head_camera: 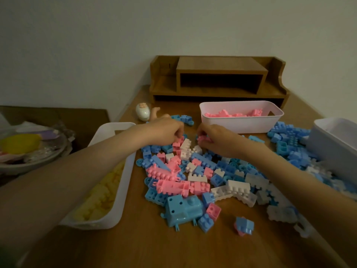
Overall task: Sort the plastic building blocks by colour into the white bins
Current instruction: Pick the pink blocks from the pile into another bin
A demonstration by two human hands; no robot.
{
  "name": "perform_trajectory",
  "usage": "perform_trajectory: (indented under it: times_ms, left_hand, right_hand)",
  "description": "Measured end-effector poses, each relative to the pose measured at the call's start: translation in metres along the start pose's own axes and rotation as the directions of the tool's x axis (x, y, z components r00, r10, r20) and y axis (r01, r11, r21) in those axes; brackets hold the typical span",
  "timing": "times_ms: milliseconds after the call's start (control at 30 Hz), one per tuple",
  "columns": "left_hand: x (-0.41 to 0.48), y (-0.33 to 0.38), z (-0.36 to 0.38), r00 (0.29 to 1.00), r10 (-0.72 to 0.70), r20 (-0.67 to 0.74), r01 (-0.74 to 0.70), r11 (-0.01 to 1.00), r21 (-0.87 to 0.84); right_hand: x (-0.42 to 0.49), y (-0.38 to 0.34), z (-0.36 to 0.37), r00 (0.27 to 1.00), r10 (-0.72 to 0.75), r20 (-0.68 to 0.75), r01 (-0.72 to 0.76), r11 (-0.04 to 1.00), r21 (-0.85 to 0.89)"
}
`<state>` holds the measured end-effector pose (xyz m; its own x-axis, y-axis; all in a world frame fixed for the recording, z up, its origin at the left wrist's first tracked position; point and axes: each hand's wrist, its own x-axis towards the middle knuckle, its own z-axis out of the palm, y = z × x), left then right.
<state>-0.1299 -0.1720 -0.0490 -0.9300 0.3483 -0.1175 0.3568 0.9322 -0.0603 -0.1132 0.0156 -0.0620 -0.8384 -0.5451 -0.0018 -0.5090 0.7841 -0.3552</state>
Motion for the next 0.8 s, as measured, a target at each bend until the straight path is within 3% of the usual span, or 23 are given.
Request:
perform_trajectory:
  times_ms: [167, 600, 800]
  left_hand:
    - [-0.004, -0.011, -0.001, 0.978, 0.068, 0.198, -0.065, 0.998, -0.020]
    - [-0.008, -0.001, 0.003, 0.998, 0.029, 0.060, -0.027, 0.999, -0.018]
    - [-0.009, -0.001, 0.002, 0.998, 0.012, 0.059, -0.009, 0.999, -0.043]
  right_hand:
    - [0.000, -0.003, 0.005, 0.990, -0.137, -0.028, 0.137, 0.991, 0.004]
    - [0.000, -0.007, 0.006, 0.997, -0.065, 0.033, 0.065, 0.998, 0.008]
    - [0.004, -0.011, 0.006, 0.996, -0.087, -0.030, 0.087, 0.996, 0.014]
